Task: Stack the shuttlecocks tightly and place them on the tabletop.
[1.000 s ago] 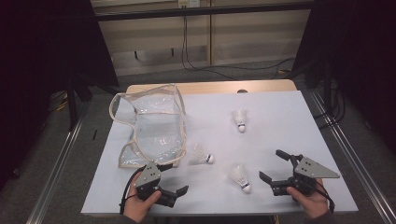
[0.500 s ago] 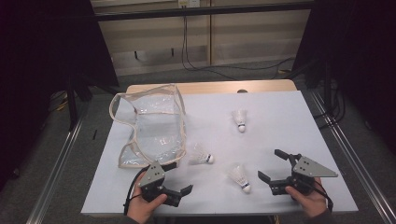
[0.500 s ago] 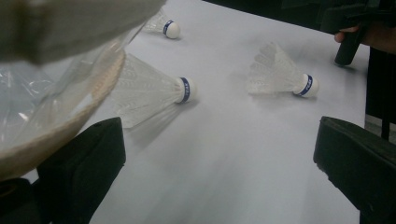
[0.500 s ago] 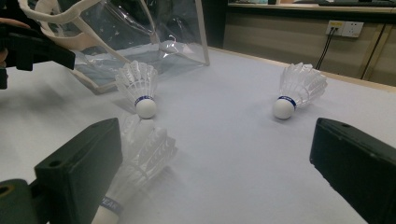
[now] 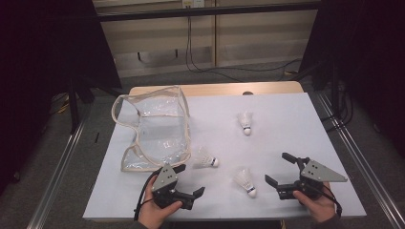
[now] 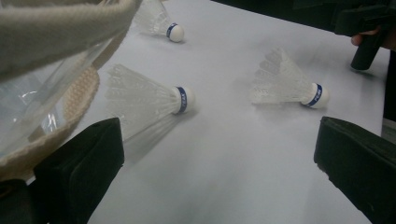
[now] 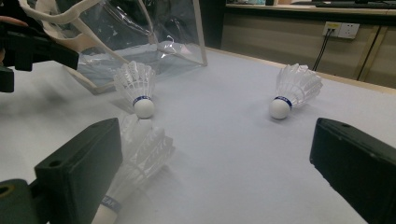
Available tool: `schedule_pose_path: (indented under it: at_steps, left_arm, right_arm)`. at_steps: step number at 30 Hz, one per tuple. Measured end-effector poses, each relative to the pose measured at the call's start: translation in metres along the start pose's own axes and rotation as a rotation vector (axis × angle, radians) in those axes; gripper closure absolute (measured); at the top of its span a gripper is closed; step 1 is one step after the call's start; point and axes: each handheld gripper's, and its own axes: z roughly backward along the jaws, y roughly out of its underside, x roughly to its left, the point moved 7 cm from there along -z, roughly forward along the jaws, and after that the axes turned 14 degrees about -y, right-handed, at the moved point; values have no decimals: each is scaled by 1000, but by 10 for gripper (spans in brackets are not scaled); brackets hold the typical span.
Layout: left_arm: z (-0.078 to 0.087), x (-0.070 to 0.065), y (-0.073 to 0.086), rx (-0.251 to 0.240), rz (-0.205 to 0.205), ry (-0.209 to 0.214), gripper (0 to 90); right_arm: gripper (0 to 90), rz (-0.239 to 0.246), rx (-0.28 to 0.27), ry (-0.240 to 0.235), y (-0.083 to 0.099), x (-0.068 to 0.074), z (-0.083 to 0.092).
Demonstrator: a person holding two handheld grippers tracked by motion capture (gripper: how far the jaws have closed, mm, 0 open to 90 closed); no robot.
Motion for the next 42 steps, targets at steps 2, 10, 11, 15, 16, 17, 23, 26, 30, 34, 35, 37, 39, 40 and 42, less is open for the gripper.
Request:
schedule_pose_path:
  at_steps: [2, 10, 11, 15, 16, 17, 23, 26, 30, 34, 35, 37, 39, 40, 42]
  left_arm:
    - [0, -3, -1, -5, 11, 3, 19]
    - [-5, -7, -2, -7, 5, -3, 19]
    - [-7, -7, -2, -3, -2, -17, 16]
    - [-10, -11, -3, 2, 7, -7, 17]
    - [-11, -13, -2, 6, 4, -2, 21]
    - [-11, -15, -2, 7, 2, 6, 21]
    - [-13, -21, -3, 7, -6, 29, 30]
    - [-16, -22, -3, 14, -3, 16, 30]
    - [-20, -21, -3, 19, -13, 1, 33]
    - [-25, -22, -3, 33, -10, -26, 29]
    - [-27, -23, -3, 32, 1, -25, 26]
    - [-31, -25, -3, 42, 3, -32, 26]
    - [-33, -27, -4, 42, -9, -35, 26]
    - [-35, -29, -5, 40, 2, -26, 26]
    - [-37, -29, -5, 42, -15, -30, 27]
  right_arm:
    - [15, 0, 3, -9, -1, 1, -4]
    - [15, 10, 8, -20, -1, 2, -6]
    - [15, 10, 9, -19, -1, 2, -6]
    - [15, 9, 10, -14, -1, 3, -5]
    - [16, 10, 10, -11, -1, 3, -4]
    - [16, 10, 10, -11, -1, 3, -4]
    - [15, 7, 6, -11, -1, 2, -3]
    - [15, 6, 8, -10, 0, 2, -3]
    - [16, 7, 9, -11, 0, 2, -3]
    - [15, 6, 7, -15, 0, 3, -4]
    - [16, 7, 6, -15, -1, 3, -4]
    - [15, 8, 6, -16, -1, 3, -4]
    - [16, 6, 7, -16, 0, 3, -4]
    - [15, 6, 8, -14, -1, 3, -3]
    - [15, 4, 3, -16, -1, 3, -3]
